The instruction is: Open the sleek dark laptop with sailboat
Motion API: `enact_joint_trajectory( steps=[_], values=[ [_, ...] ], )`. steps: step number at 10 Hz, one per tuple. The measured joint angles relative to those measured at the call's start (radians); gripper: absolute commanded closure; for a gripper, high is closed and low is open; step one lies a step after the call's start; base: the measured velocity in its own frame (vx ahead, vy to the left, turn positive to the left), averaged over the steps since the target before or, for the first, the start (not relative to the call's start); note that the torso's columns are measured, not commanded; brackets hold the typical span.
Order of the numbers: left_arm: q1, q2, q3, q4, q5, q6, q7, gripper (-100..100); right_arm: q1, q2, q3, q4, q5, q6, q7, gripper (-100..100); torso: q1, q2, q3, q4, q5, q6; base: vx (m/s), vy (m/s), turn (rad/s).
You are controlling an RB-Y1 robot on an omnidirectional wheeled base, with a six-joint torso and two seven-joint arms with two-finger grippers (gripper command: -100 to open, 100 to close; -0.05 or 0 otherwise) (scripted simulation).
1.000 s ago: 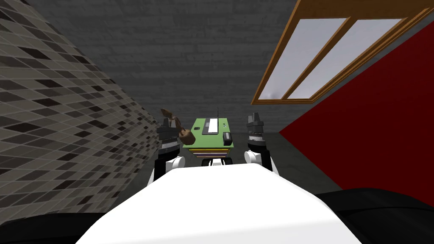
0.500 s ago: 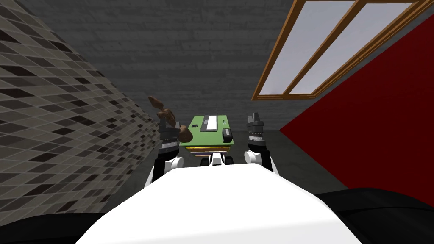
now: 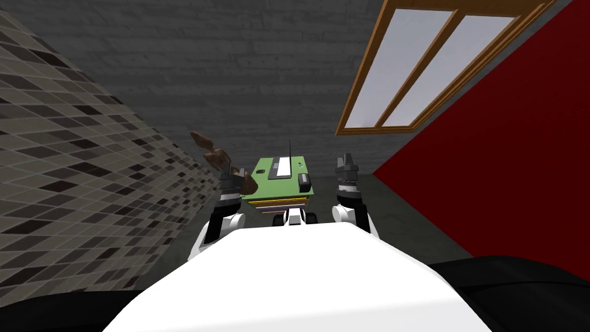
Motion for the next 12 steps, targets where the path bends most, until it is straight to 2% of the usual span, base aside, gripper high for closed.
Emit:
enact_joint_trajectory(
  steps=[3,7,10,12],
  values=[
    [-0.024,0.068,0.058,0.09,0.016,0.01,0.008,-100,0.0,0.0,0.0,0.0,0.0,0.0,0.0,0,0.0,-0.001,-0.001,0.0,0.0,0.0,-0.038,-0.055,-0.121],
    [-0.06,0.133,0.126,0.213,0.028,0.026,0.003,-100,0.0,0.0,0.0,0.0,0.0,0.0,0.0,0,0.0,-0.001,-0.001,0.0,0.0,0.0,-0.039,-0.063,-0.153],
    [-0.079,0.163,0.162,0.264,0.032,0.051,-0.002,-100,0.0,0.0,0.0,0.0,0.0,0.0,0.0,0,0.001,-0.001,-0.001,0.0,0.0,0.0,-0.022,-0.057,-0.09],
    [-0.093,0.198,0.196,0.32,0.036,0.056,0.001,-100,0.0,0.0,0.0,0.0,0.0,0.0,0.0,0,-0.001,0.0,0.0,0.0,0.0,0.0,-0.019,-0.092,-0.18]
  ],
)
